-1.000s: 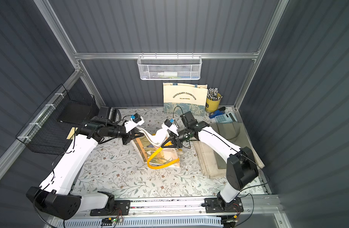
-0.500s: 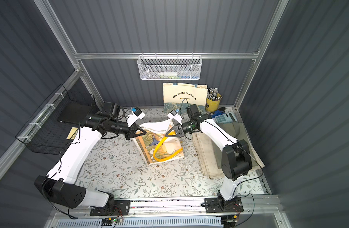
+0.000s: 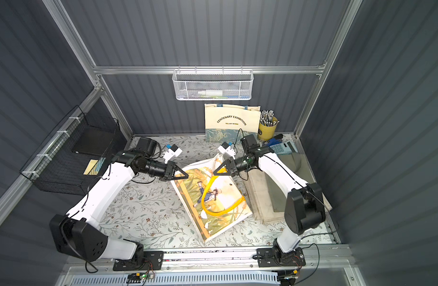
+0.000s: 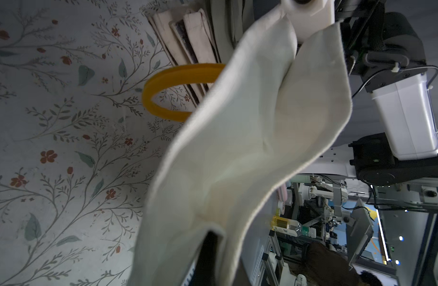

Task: Put away the canvas bag
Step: Place the canvas bag at the center of the board.

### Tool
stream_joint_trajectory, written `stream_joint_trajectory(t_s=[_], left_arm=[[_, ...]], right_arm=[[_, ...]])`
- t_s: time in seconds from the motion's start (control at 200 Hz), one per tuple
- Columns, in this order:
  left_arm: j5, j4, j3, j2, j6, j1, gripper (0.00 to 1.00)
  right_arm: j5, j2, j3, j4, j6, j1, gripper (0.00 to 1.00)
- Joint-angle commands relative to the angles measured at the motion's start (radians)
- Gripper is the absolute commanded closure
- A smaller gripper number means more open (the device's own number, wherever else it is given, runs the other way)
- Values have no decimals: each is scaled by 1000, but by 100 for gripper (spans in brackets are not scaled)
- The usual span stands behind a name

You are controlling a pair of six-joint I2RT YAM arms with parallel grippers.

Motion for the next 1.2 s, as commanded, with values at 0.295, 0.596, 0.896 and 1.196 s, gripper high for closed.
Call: stream_joint_trajectory(t_s=[0.295,0.596,0.896,1.196], left_arm=[[20,-10,-83,311,182,-29,98],[-66,261,-283,320,43,-16,100],[-217,535,-454,192,-170,32,100],[-339,739,-561,116,-367,137,100]], right_arm=[[298,380,252,-267,-292,-8,84],[414,418,367,-207,-232,-29,47],[626,347,472,-160,-119,-71,1],[771,-81,1,90,53,-16,1]])
